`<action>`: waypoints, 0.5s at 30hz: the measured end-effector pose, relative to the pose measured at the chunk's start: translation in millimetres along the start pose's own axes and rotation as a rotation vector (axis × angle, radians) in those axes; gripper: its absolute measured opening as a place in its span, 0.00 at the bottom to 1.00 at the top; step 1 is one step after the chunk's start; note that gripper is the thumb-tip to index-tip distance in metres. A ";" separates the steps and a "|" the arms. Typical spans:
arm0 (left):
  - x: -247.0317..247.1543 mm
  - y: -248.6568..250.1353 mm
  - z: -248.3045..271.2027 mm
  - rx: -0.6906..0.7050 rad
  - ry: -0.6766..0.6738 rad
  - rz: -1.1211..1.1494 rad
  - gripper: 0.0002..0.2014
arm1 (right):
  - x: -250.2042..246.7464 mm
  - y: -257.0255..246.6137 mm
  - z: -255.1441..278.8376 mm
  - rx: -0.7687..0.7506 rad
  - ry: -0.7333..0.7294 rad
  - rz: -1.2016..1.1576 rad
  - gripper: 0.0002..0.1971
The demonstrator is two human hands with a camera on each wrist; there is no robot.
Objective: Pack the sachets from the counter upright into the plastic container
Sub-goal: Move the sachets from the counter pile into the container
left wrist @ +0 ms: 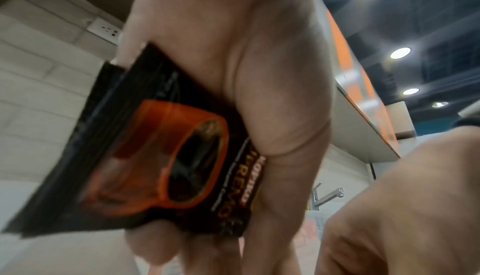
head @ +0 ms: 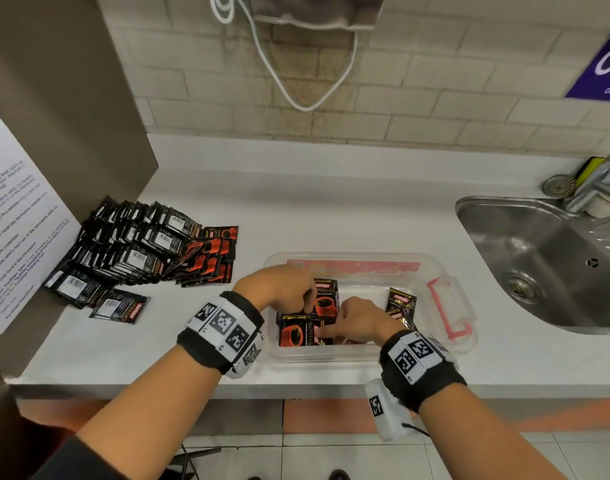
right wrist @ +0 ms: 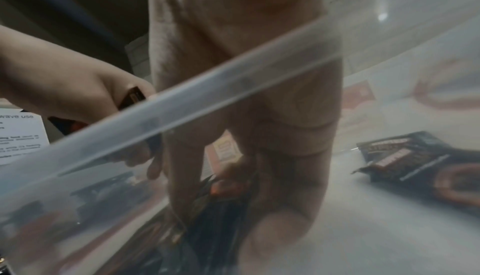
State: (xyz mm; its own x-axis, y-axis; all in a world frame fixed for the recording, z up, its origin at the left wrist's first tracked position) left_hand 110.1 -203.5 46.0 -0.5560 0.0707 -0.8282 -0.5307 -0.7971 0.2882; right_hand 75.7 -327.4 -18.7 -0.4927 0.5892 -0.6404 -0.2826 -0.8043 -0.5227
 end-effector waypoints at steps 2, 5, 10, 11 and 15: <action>7.2 5.8 0.6 -0.001 -0.073 -0.069 0.23 | 4.1 -5.9 -0.4 -0.027 -0.010 -0.007 0.18; 17.0 11.4 -0.4 -0.013 -0.142 -0.143 0.23 | 8.8 -10.0 -1.9 -0.031 -0.018 0.011 0.14; 26.1 13.6 -1.0 -0.013 -0.218 -0.220 0.22 | 1.4 -7.0 -1.4 -0.021 -0.022 0.004 0.18; 26.4 14.1 -0.5 -0.010 -0.223 -0.227 0.21 | -0.2 -6.6 -1.5 -0.015 -0.025 -0.013 0.17; 13.2 14.0 -0.2 0.000 -0.122 -0.137 0.22 | -0.6 -8.4 0.0 -0.023 -0.052 -0.039 0.16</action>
State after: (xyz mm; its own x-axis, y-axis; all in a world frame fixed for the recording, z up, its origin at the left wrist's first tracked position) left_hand 95.5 -213.8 39.0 -0.5517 0.2505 -0.7955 -0.6070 -0.7748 0.1770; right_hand 78.4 -320.9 -13.9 -0.5238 0.6148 -0.5896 -0.2837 -0.7786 -0.5598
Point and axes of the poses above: each hand's wrist, its own z-axis away from the middle knuckle, its own x-axis out of the palm, y = z × x, the point moved 7 cm from there along -z, towards the middle knuckle, and after that the axes turned 1 degree about -z, right-handed, at the moved point
